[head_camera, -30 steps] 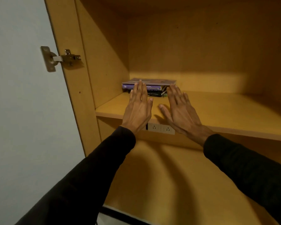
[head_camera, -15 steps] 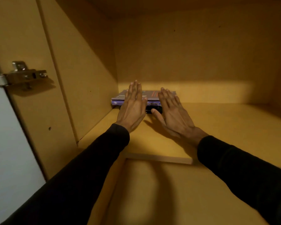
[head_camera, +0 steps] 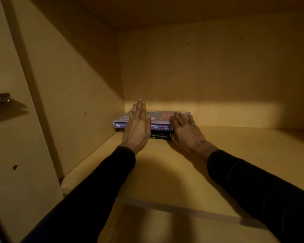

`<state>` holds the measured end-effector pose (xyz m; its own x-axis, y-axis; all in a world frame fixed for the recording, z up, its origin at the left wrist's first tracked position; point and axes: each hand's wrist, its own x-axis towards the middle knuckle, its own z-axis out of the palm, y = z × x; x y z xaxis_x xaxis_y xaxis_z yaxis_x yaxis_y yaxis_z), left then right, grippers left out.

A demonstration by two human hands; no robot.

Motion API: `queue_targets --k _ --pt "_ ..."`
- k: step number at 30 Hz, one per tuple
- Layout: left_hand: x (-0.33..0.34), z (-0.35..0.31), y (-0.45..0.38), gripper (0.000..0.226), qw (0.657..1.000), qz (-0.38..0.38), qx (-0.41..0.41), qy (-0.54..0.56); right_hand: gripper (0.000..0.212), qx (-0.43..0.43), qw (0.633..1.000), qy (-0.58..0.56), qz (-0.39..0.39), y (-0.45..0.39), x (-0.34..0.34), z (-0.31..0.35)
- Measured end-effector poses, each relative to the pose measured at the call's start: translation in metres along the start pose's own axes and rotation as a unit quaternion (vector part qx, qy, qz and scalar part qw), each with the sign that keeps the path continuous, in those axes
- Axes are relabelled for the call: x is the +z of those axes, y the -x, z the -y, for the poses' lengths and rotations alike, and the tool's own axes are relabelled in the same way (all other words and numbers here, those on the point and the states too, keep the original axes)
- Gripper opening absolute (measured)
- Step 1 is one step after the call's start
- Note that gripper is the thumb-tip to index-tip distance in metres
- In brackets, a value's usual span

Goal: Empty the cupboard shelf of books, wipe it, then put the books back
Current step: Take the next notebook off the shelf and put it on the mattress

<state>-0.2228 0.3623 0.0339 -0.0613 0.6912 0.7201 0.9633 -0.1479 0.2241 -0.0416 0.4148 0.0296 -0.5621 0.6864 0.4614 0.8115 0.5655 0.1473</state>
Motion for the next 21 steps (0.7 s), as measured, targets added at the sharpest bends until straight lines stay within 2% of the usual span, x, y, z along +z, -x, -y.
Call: queue_targets --k 4,9,15,21 --pt "0.018 0.007 0.008 0.056 1.0 0.009 -0.015 0.012 0.075 -0.006 1.0 -0.003 -0.011 -0.006 0.009 -0.007" --pt "0.016 0.008 0.006 0.054 0.999 -0.022 -0.019 0.025 0.065 -0.007 1.0 -0.015 -0.008 -0.015 0.005 -0.012" --pt "0.018 0.005 0.008 0.055 1.0 -0.003 0.002 0.022 0.053 0.027 0.998 -0.058 -0.006 -0.023 -0.002 -0.009" --pt "0.022 0.007 0.008 0.056 0.999 0.038 0.011 0.018 0.044 0.01 1.0 0.01 -0.01 -0.024 -0.024 -0.005"
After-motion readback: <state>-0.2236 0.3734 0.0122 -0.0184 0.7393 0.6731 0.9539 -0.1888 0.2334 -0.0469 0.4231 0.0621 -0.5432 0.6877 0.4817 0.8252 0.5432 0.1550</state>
